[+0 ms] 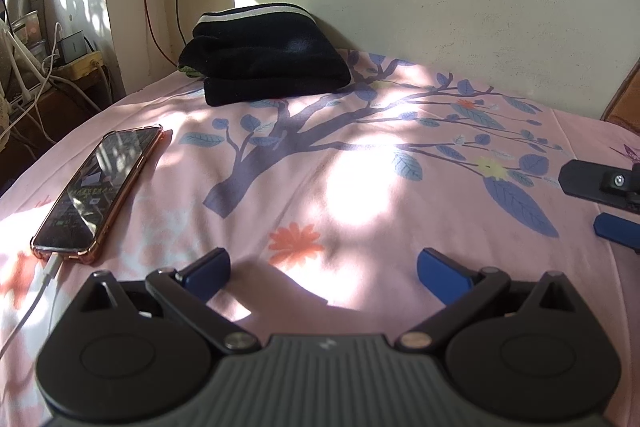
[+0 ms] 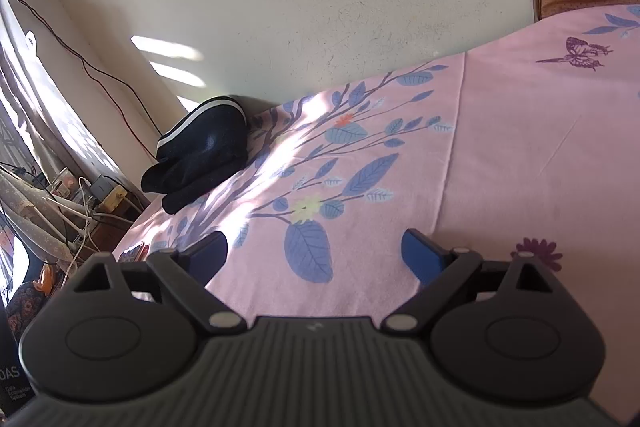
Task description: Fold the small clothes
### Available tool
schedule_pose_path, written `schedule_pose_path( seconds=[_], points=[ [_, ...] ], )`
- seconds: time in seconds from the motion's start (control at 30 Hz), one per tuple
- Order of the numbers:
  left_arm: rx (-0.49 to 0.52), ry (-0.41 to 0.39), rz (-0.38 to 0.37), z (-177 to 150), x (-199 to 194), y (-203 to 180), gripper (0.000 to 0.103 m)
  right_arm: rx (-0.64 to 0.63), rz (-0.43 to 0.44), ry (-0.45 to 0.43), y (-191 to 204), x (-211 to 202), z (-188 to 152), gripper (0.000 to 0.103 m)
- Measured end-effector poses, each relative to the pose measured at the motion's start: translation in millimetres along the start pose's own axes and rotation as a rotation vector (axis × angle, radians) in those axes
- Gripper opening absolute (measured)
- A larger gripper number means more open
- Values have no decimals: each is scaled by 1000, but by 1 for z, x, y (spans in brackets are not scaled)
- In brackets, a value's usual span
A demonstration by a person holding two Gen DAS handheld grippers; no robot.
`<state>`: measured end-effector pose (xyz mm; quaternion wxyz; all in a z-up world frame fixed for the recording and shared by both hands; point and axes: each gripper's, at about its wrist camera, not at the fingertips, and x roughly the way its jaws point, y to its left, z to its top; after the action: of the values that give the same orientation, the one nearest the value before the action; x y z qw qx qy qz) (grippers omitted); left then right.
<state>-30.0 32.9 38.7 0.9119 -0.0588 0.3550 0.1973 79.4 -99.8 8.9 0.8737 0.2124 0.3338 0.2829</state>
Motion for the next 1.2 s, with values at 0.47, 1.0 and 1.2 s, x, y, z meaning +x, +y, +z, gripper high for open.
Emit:
schedule_pose_path(
  seconds=[0.47,1.0,1.2],
  points=[
    [-49,-52,102,8,2,6,103,-2,-1,0,0,0,0,96],
    [-67,-62,103,6,0,9,103,-1,-2,-1,0,0,0,96],
    [-63,-69,108,6,-1,8,103,-1,-1,-1,0,0,0,96]
  ],
)
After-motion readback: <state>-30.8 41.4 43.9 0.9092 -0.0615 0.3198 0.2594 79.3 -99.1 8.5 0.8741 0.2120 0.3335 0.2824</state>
